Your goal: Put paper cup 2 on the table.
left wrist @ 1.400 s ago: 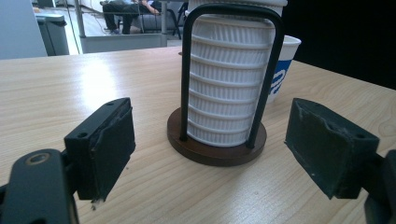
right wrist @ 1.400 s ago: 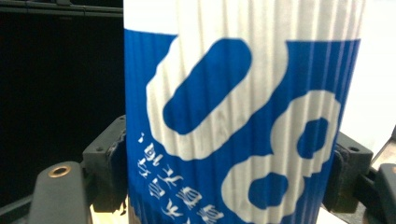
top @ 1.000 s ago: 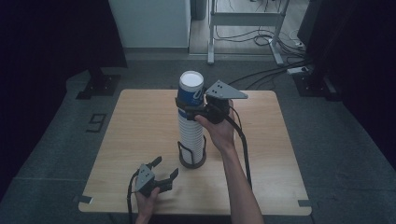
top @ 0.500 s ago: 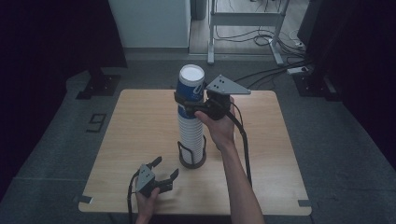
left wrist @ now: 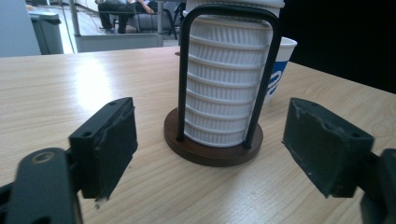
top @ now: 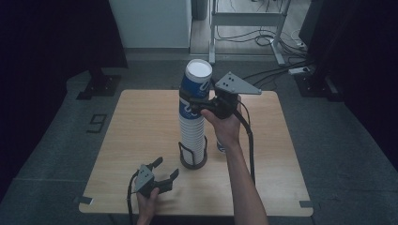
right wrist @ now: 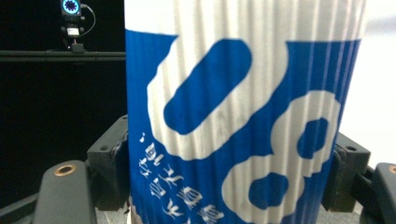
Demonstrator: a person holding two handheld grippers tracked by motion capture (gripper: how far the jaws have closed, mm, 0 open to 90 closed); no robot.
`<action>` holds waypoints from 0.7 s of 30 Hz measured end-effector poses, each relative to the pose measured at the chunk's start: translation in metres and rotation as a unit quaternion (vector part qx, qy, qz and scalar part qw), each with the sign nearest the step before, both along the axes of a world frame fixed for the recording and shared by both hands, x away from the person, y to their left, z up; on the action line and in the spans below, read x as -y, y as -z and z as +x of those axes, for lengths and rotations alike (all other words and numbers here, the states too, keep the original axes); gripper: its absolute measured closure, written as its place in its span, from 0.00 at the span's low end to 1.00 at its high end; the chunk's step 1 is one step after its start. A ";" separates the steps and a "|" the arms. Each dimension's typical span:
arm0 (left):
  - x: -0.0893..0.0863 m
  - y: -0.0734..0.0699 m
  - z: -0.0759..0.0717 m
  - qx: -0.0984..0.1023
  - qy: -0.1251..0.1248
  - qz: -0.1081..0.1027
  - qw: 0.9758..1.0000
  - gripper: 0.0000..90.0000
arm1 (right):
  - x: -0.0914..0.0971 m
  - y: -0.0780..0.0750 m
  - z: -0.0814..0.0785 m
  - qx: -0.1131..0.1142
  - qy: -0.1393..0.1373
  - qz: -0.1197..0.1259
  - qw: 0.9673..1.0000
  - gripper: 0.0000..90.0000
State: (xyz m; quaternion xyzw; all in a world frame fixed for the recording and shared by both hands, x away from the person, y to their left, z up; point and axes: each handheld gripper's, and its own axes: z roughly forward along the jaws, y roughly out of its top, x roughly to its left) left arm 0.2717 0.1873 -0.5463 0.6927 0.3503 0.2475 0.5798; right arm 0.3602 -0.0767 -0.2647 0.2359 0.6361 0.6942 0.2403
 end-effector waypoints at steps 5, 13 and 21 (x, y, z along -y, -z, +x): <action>-0.001 0.000 0.001 -0.004 0.006 -0.002 1.000 0.21 | 0.012 -0.001 -0.004 -0.007 0.006 0.006 1.000 0.24; 0.001 0.000 0.001 -0.003 0.012 0.004 1.000 0.21 | 0.030 0.000 -0.013 -0.012 0.016 0.015 1.000 0.24; 0.003 -0.001 0.003 -0.013 0.017 0.015 1.000 0.19 | 0.046 0.010 -0.024 -0.016 0.028 0.004 0.999 0.24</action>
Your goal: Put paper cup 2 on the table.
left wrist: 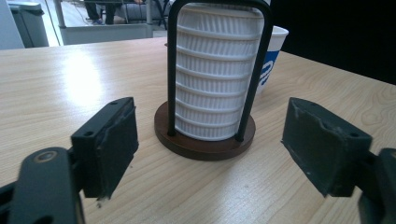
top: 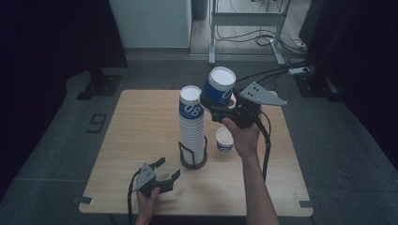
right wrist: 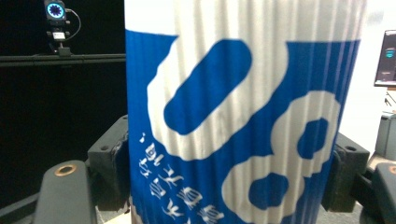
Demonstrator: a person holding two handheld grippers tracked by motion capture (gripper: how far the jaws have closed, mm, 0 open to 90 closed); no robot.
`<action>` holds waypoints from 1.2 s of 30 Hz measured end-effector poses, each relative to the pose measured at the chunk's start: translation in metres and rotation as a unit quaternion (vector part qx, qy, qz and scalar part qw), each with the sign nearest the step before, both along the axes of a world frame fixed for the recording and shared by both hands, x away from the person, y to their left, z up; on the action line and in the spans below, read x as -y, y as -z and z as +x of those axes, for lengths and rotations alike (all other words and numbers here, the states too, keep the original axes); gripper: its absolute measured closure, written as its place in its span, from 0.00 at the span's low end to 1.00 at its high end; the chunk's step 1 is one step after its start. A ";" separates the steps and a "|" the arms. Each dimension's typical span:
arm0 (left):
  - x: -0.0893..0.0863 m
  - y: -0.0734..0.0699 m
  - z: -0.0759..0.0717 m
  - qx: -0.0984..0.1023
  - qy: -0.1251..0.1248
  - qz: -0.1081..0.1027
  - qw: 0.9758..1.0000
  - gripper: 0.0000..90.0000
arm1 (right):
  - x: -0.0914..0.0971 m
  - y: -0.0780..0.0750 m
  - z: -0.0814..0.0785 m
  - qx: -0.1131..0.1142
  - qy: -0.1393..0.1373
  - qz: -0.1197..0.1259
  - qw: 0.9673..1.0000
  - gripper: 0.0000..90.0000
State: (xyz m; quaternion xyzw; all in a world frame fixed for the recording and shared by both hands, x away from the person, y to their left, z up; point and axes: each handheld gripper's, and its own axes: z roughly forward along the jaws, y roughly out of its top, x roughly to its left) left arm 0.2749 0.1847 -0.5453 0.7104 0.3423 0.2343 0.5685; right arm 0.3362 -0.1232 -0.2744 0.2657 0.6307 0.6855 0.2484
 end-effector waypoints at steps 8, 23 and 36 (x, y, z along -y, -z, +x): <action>0.000 0.000 0.000 0.001 0.002 0.005 1.000 0.19 | 0.014 0.016 -0.012 -0.023 0.016 -0.010 1.000 0.24; 0.001 -0.002 -0.001 -0.008 0.019 -0.004 1.000 0.18 | 0.023 0.062 -0.022 -0.072 0.023 -0.020 0.997 0.24; 0.001 -0.004 -0.006 -0.007 0.036 -0.025 0.999 0.21 | 0.016 0.111 -0.035 -0.113 0.013 -0.025 0.993 0.24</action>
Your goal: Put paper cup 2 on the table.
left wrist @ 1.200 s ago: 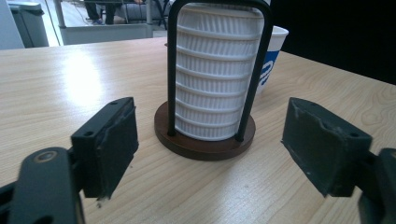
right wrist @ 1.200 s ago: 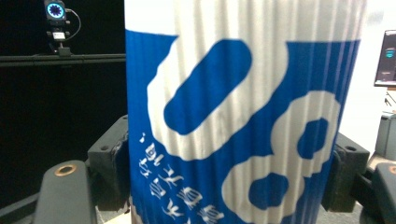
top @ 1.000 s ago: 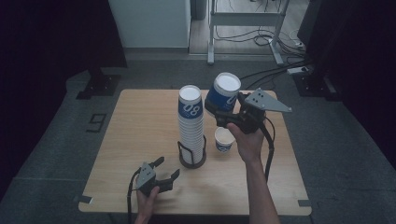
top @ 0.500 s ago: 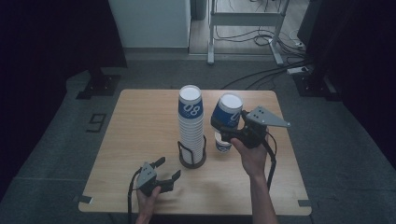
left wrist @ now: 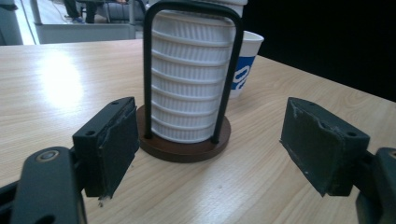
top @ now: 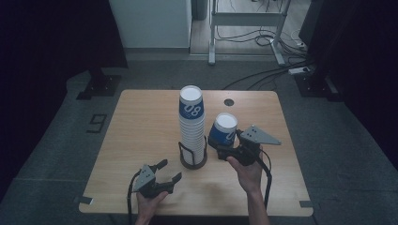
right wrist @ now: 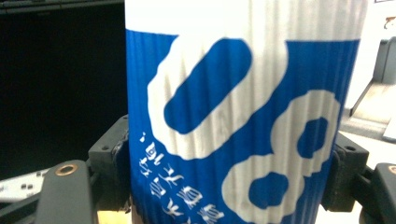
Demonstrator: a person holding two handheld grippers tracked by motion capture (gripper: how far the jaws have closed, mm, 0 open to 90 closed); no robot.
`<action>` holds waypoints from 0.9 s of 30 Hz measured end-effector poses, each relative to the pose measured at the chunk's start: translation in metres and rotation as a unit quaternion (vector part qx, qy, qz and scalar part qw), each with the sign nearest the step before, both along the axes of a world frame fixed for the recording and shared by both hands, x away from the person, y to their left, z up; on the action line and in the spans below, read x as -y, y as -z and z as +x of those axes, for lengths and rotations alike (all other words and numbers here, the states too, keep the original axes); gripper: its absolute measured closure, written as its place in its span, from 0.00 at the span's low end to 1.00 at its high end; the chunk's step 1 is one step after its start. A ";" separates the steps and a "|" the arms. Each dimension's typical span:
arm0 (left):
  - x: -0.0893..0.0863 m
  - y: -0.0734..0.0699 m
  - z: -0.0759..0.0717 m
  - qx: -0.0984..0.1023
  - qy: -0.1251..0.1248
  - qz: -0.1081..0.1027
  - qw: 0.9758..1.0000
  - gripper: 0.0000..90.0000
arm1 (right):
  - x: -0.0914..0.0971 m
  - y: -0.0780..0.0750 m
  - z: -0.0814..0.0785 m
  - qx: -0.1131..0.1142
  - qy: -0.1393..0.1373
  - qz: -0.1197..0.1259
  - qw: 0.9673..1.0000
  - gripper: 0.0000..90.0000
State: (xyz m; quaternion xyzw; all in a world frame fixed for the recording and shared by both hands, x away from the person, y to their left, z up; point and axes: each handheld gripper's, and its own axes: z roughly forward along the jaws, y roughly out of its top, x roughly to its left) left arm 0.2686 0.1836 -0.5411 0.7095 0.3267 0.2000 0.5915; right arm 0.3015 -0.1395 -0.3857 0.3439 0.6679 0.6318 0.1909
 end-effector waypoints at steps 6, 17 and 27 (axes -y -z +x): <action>0.005 -0.001 0.000 0.002 0.016 -0.009 1.000 0.26 | -0.004 0.021 -0.002 -0.017 -0.005 0.003 1.000 0.24; 0.013 -0.004 -0.002 0.010 0.032 -0.023 0.999 0.33 | -0.014 0.051 -0.008 -0.043 -0.017 0.009 0.999 0.24; 0.024 -0.004 -0.004 0.019 0.050 -0.014 0.998 0.32 | -0.028 0.081 -0.015 -0.072 -0.024 0.026 0.997 0.24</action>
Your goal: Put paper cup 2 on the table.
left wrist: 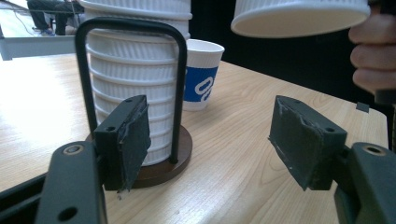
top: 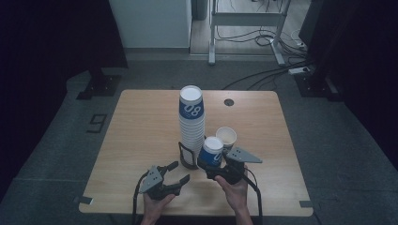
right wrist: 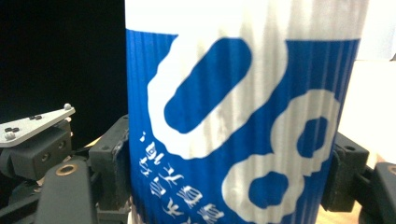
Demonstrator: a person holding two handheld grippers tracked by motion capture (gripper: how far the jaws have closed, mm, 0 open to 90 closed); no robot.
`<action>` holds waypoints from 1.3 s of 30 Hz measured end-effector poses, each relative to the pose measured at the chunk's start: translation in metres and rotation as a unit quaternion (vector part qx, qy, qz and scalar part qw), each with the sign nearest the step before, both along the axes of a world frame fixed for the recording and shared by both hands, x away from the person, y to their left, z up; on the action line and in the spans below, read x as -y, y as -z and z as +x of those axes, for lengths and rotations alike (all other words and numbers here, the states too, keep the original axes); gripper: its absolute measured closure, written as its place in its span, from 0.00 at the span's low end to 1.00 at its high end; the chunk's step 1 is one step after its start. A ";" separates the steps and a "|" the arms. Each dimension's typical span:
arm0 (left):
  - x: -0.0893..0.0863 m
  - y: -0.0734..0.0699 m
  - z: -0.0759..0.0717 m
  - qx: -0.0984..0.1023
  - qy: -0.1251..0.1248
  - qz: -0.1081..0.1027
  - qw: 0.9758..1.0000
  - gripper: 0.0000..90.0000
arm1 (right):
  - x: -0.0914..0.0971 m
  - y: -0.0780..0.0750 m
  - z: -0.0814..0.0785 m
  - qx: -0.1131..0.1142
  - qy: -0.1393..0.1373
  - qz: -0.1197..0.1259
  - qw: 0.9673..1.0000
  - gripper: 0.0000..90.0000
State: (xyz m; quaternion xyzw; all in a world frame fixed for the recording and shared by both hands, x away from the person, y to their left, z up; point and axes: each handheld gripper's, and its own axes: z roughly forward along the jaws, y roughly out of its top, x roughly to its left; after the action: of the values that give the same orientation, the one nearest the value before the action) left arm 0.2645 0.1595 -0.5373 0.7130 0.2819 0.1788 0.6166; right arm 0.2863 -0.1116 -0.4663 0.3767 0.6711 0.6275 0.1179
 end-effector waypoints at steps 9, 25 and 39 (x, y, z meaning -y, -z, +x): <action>0.008 -0.001 -0.005 0.018 0.014 0.000 1.000 0.44 | -0.008 0.019 -0.006 -0.030 -0.012 0.040 0.999 0.24; 0.020 0.001 -0.007 0.044 0.027 -0.010 0.999 0.51 | -0.007 0.041 -0.013 -0.075 -0.006 0.107 0.991 0.24; 0.024 0.007 -0.009 0.058 0.024 -0.018 0.998 0.61 | -0.009 0.055 -0.013 -0.124 -0.017 0.168 0.978 0.24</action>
State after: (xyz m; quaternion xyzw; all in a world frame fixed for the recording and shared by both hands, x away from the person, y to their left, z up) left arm 0.2560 0.1353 -0.5444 0.6966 0.2314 0.1997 0.6491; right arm 0.2731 -0.1024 -0.5216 0.4547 0.5718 0.6816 -0.0418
